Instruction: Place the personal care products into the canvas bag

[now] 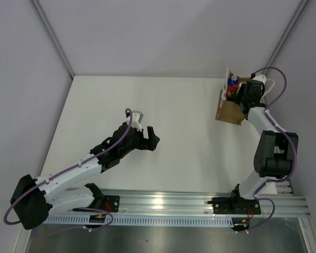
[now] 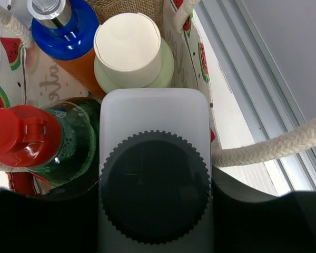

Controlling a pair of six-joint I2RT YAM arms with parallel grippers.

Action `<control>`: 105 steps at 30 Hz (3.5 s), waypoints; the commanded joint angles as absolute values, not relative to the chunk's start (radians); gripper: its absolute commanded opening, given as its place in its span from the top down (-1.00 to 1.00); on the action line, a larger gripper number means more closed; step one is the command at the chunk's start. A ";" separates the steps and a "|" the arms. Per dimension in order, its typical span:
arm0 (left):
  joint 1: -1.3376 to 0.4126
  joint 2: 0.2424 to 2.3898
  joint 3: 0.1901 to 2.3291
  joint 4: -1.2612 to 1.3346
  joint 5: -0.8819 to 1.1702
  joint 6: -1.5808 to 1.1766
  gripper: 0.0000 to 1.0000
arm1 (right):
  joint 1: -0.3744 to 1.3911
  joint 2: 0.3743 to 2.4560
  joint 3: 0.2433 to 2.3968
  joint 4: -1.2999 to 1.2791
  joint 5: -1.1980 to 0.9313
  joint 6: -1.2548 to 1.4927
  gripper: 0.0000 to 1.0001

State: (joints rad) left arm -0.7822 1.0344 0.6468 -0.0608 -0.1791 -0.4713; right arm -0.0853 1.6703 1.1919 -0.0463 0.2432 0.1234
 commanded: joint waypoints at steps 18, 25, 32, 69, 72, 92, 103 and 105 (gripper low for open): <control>-0.778 1.034 0.672 -0.026 -0.166 -0.485 -0.98 | -0.100 1.672 1.232 0.005 0.250 0.150 -0.01; -0.778 1.035 0.672 -0.026 -0.164 -0.485 -0.98 | -0.101 1.678 1.243 -0.018 0.242 0.155 -0.14; -0.776 1.037 0.675 -0.026 -0.166 -0.485 -0.99 | -0.101 1.677 1.247 -0.034 0.244 0.153 -0.15; -0.838 0.859 0.640 -0.026 -0.196 -0.449 -0.99 | 0.558 1.076 0.861 -0.057 0.048 0.426 -0.14; -0.847 0.799 0.635 -0.034 -0.201 -0.462 -0.99 | 0.649 0.976 0.757 -0.032 0.081 0.426 -0.35; -0.927 0.773 0.566 0.028 -0.066 -0.408 -0.99 | 0.710 0.753 0.519 0.112 0.153 0.578 -0.99; -0.933 0.776 0.541 0.055 -0.077 -0.396 -0.98 | 0.730 0.752 0.506 0.147 0.109 0.551 -0.99; -0.933 0.773 0.543 0.055 -0.077 -0.396 -0.99 | 0.730 0.765 0.505 0.149 0.103 0.543 -0.99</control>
State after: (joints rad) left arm -0.9257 0.7750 0.5488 0.0025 -0.0967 -0.4164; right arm 0.7246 0.7544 0.5049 0.1028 0.1127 0.5571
